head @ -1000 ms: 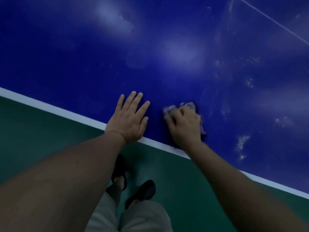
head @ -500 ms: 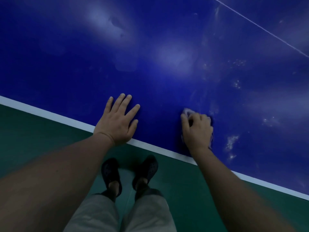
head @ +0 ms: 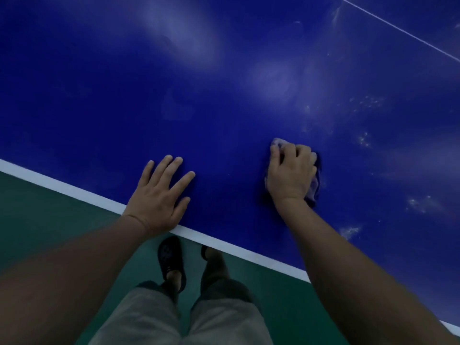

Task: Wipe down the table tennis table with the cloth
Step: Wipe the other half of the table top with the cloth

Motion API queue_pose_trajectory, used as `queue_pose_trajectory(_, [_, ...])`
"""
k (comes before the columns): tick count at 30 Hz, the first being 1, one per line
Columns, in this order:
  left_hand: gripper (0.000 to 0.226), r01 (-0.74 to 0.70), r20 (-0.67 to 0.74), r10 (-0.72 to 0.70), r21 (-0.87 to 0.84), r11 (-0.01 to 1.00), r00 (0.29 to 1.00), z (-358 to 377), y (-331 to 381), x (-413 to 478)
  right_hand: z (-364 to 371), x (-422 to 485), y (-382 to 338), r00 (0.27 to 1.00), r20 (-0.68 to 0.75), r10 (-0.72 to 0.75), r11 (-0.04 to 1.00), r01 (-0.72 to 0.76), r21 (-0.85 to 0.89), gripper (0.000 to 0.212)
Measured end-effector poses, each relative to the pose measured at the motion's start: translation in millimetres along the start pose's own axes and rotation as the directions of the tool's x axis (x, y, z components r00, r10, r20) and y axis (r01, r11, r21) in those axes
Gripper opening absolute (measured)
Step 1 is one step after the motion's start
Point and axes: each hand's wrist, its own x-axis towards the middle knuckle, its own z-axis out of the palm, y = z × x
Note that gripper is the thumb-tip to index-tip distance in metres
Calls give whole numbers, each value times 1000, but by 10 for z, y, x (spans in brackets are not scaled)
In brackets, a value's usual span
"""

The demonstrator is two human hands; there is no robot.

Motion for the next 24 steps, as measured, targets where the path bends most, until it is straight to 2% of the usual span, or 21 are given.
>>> queue_pose_trajectory(2, [65,-1,-20,1,-12,1000,1000,-31,19,5,-16,-150,9,999,-5,-41,999,41,-25,32])
queue_pose_trajectory(6, [61,69,-73,-70,-25,997,995,-102,172,154,-144,-1006,71,968,113,-225,974,226,4,27])
queue_pose_trajectory(9, [60,110,-118,-116,-51,993,986,-116,383,419,-97,-697,178,900,171,-402,913,407,2,28])
queue_pose_trajectory(11, [59,132,-131,-141,-71,989,981,-139,506,663,-50,-86,166,902,140,-408,912,411,7,29])
queue_pose_trajectory(14, [58,127,-150,-138,-82,989,979,-188,599,1007,12,912,36,954,47,-296,955,296,5,31])
queue_pose_trajectory(16, [54,119,-168,-131,-77,990,977,-228,618,1238,79,1169,4,964,23,-265,964,265,26,31])
queue_pose_trajectory(18, [47,112,-158,-122,-70,991,980,-289,602,1414,54,930,17,974,-16,-226,974,226,8,28])
queue_pose_trajectory(20, [45,112,-148,-121,-70,991,981,-343,564,1595,3,327,66,975,22,-221,975,220,38,22])
queue_pose_trajectory(22, [47,101,-144,-108,-55,993,984,-401,521,1753,-69,-192,113,949,65,-308,951,305,57,20])
queue_pose_trajectory(24, [48,77,-146,-84,-52,996,986,-466,465,1938,-34,-44,189,906,80,-415,909,411,64,22])
